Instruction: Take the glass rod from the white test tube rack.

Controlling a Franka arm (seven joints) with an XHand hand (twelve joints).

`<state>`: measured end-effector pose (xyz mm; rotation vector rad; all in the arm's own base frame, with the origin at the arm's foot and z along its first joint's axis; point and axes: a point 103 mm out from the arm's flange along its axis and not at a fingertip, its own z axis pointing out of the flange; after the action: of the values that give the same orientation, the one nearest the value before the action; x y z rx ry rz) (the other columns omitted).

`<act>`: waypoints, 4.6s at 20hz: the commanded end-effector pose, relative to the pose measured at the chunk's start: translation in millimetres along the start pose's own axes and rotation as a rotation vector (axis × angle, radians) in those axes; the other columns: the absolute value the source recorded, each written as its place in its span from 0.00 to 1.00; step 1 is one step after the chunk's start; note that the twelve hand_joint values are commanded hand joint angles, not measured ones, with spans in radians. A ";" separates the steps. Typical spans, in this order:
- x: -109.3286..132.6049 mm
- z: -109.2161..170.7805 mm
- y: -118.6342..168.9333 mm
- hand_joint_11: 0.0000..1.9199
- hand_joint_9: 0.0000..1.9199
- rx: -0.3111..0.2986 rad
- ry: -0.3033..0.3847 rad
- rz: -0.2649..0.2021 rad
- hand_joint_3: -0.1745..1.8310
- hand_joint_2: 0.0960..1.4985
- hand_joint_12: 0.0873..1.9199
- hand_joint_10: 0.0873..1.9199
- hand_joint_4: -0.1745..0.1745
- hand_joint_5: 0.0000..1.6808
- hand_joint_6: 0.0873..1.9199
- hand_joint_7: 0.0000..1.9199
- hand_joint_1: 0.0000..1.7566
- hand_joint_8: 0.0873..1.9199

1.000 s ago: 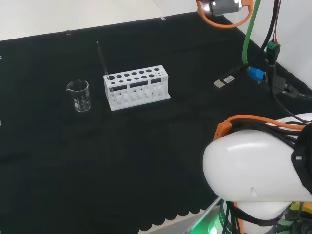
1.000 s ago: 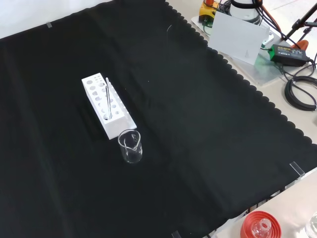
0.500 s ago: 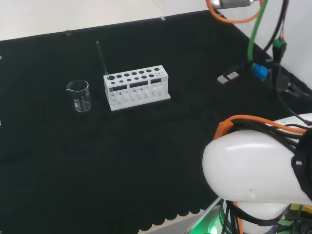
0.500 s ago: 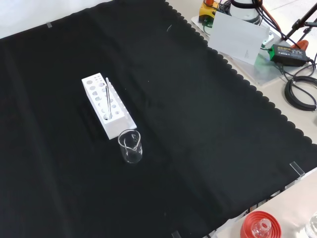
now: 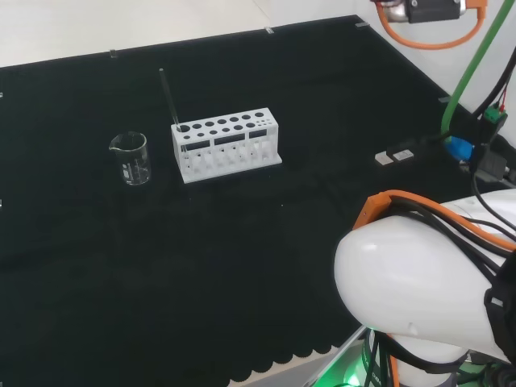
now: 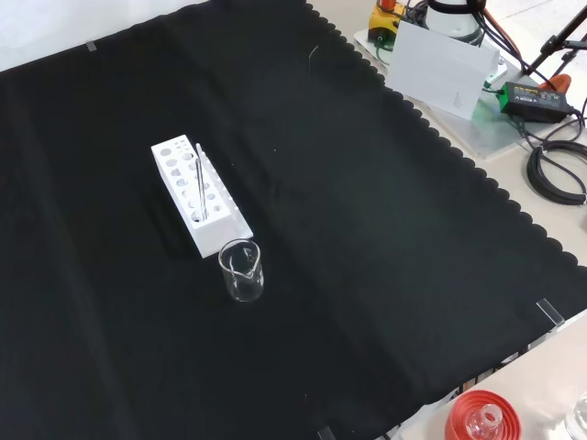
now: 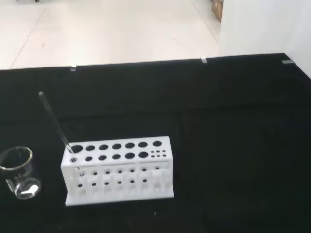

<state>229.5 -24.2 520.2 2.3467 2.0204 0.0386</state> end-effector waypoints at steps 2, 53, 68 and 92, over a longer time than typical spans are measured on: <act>-2.5 0.5 -13.1 0.00 0.00 0.010 -0.018 0.002 0.16 0.53 0.67 0.35 0.58 0.00 0.00 0.01 0.22 0.09; 77.2 3.0 170.3 0.17 0.15 0.143 0.001 -0.226 0.17 0.51 0.74 0.47 0.60 0.16 0.00 0.06 0.22 0.39; 103.8 42.4 215.2 0.17 0.18 0.198 -0.004 -0.280 0.17 0.52 0.75 0.48 0.60 0.17 0.00 0.07 0.22 0.40; 147.8 89.4 271.2 0.25 0.24 0.268 0.004 -0.360 0.18 0.52 0.70 0.45 0.55 0.18 0.00 0.11 0.23 0.40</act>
<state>506.0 68.1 456.2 2.0991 2.5184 -0.2402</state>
